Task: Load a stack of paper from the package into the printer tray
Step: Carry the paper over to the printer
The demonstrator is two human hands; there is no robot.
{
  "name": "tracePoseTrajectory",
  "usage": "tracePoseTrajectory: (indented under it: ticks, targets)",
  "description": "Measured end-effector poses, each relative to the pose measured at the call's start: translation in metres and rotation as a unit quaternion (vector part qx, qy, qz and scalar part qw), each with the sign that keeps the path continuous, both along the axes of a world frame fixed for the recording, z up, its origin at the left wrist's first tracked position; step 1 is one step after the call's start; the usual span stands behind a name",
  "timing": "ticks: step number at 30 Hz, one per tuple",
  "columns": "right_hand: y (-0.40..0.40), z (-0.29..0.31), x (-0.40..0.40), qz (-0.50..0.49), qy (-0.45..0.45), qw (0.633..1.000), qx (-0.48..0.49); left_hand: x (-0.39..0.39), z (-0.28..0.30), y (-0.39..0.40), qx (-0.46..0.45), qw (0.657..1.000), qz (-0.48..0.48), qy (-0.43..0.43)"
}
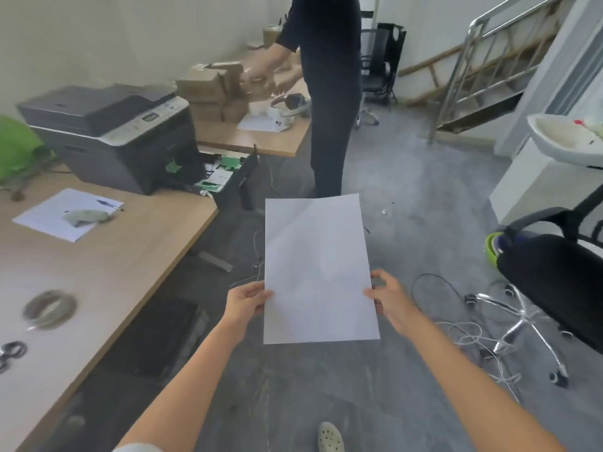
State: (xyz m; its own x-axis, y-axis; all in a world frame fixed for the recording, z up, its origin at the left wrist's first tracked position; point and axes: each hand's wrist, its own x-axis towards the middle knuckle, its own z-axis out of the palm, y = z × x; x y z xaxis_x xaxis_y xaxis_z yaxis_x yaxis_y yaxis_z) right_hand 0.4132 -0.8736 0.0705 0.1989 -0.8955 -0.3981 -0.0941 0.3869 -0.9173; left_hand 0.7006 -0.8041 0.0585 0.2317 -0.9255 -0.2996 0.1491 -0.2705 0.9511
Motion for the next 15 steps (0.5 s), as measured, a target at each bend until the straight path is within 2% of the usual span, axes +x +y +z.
tracePoseTrajectory:
  ticks: [7, 15]
  targets:
    - [-0.131, 0.011, 0.068, 0.11, 0.021, 0.994, -0.02, 0.05, -0.003, -0.076, 0.005, 0.994, 0.105, -0.004]
    - [-0.238, 0.016, 0.184, 0.2, 0.03, 0.979, -0.025, 0.136, -0.015, -0.135, 0.017, 0.981, 0.19, 0.027]
